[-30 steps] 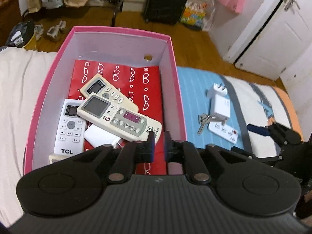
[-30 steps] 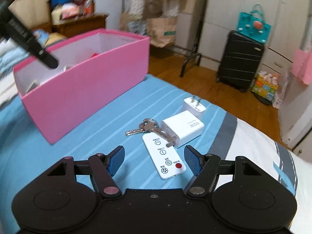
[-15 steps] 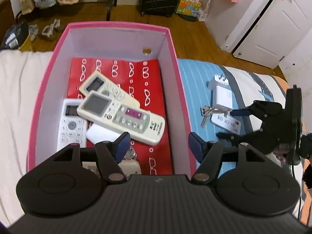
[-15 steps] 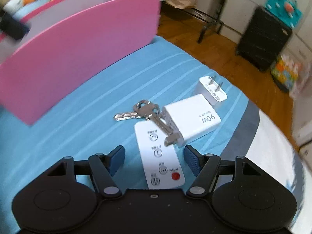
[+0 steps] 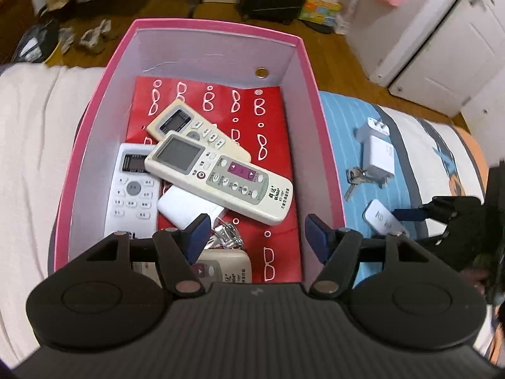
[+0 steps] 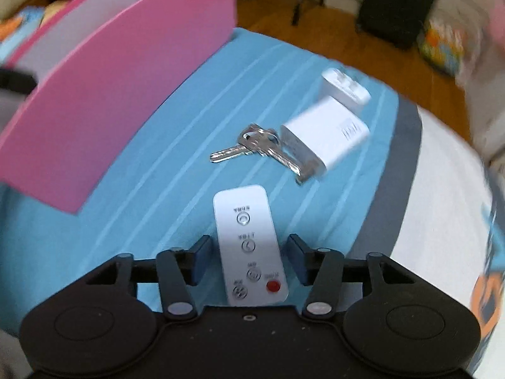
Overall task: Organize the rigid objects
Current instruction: 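Grasp the small white remote with red button with the right gripper, then carry the small white remote into the pink box and open the right gripper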
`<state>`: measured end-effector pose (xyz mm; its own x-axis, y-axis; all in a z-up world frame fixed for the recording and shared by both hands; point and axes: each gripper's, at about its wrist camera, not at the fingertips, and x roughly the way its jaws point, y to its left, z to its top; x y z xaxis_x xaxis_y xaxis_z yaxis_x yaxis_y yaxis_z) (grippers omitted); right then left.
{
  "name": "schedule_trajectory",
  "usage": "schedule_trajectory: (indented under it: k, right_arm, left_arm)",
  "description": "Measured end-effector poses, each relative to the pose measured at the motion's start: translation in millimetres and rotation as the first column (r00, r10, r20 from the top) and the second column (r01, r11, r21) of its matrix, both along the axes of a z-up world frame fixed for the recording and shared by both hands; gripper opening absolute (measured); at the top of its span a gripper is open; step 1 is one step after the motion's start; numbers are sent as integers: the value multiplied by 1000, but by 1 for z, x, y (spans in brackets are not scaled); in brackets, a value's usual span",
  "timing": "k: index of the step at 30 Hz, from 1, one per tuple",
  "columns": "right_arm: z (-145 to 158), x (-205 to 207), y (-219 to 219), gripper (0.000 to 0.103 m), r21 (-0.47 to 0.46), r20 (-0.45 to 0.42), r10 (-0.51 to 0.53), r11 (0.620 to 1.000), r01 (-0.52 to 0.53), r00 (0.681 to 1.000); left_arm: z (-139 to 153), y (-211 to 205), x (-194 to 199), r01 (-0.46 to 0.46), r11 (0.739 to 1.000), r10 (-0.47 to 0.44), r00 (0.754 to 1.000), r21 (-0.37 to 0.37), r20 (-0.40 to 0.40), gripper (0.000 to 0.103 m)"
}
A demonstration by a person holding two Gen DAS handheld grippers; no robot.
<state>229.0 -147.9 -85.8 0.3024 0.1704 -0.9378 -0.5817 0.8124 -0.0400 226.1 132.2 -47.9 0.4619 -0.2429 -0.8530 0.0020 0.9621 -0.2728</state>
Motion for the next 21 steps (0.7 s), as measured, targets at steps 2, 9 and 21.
schedule_trajectory:
  k: [2,9,21]
  right_arm:
    - [-2,-6,4,55,12,37,-2,1000,2,999]
    - [17,-33,3,45,68,125,-75,995,67,989]
    - [115,-36,45,45,301,226,-45,953,-26,973]
  left_arm:
    - [2,-5,-4,30,999,-30,1000,-11,10,65]
    - [19,-4,-21,70,997,-73,995,37,75,65]
    - [49,49,-38,26,998,-35,982,52,184,65]
